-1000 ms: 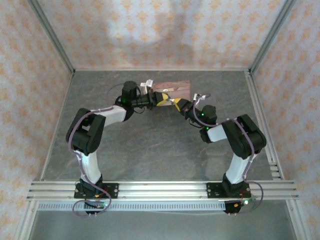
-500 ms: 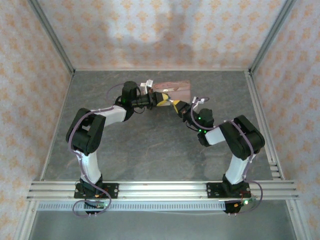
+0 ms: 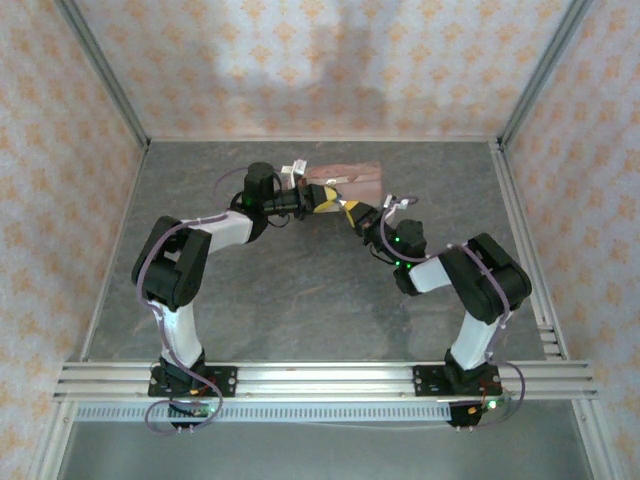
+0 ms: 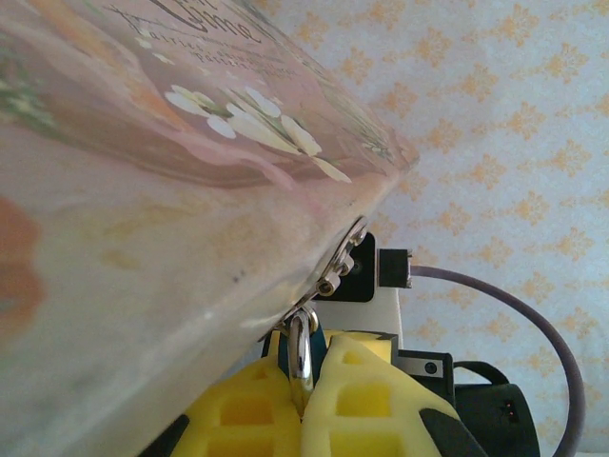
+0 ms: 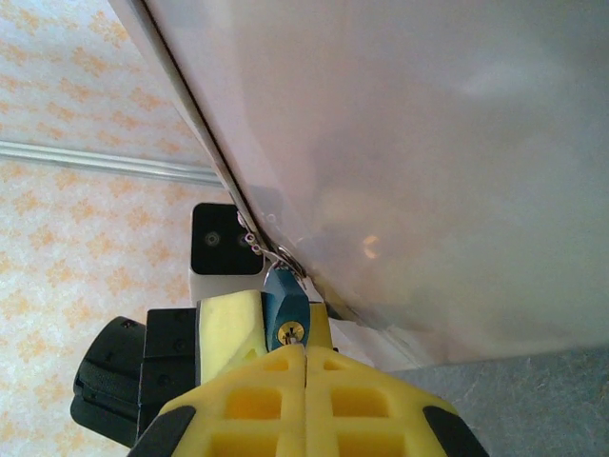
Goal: Unlock the padlock with the key
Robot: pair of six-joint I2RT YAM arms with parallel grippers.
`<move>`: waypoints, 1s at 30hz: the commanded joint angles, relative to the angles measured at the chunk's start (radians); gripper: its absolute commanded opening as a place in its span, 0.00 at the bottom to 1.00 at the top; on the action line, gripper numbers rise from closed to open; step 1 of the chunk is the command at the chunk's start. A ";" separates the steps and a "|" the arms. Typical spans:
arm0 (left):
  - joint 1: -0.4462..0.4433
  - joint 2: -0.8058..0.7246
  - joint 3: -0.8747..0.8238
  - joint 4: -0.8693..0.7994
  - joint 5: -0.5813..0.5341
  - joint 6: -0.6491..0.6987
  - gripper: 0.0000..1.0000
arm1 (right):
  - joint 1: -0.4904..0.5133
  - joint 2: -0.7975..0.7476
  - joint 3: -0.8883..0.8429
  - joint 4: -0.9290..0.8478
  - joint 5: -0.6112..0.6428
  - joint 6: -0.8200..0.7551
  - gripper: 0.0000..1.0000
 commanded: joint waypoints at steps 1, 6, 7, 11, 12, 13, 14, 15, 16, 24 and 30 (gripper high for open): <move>-0.039 -0.024 0.007 0.052 0.071 -0.006 0.00 | 0.021 0.029 0.062 0.040 -0.038 -0.003 0.00; -0.049 -0.037 0.006 -0.027 0.087 0.057 0.00 | 0.023 0.084 0.131 0.041 -0.062 0.036 0.00; -0.053 -0.041 0.007 -0.053 0.087 0.077 0.00 | 0.024 0.088 0.141 0.041 -0.063 0.037 0.00; -0.059 -0.042 0.003 -0.082 0.088 0.099 0.00 | 0.022 0.109 0.157 0.041 -0.071 0.064 0.00; -0.057 -0.043 0.001 -0.088 0.083 0.104 0.00 | 0.022 0.113 0.155 0.041 -0.076 0.065 0.00; -0.057 -0.042 0.003 -0.110 0.080 0.121 0.00 | 0.022 0.117 0.148 0.041 -0.079 0.068 0.00; -0.057 -0.042 0.006 -0.139 0.069 0.141 0.00 | 0.022 0.119 0.135 0.040 -0.079 0.068 0.02; -0.056 -0.042 0.009 -0.171 0.056 0.161 0.00 | 0.018 0.120 0.122 0.041 -0.081 0.066 0.04; -0.054 -0.039 0.014 -0.198 0.040 0.180 0.00 | 0.015 0.118 0.105 0.041 -0.087 0.063 0.06; -0.044 0.013 0.019 -0.226 -0.032 0.178 0.00 | -0.031 0.120 -0.022 0.040 -0.142 0.049 0.26; -0.043 0.055 0.009 -0.235 -0.058 0.184 0.00 | -0.062 0.117 -0.109 0.039 -0.172 0.031 0.32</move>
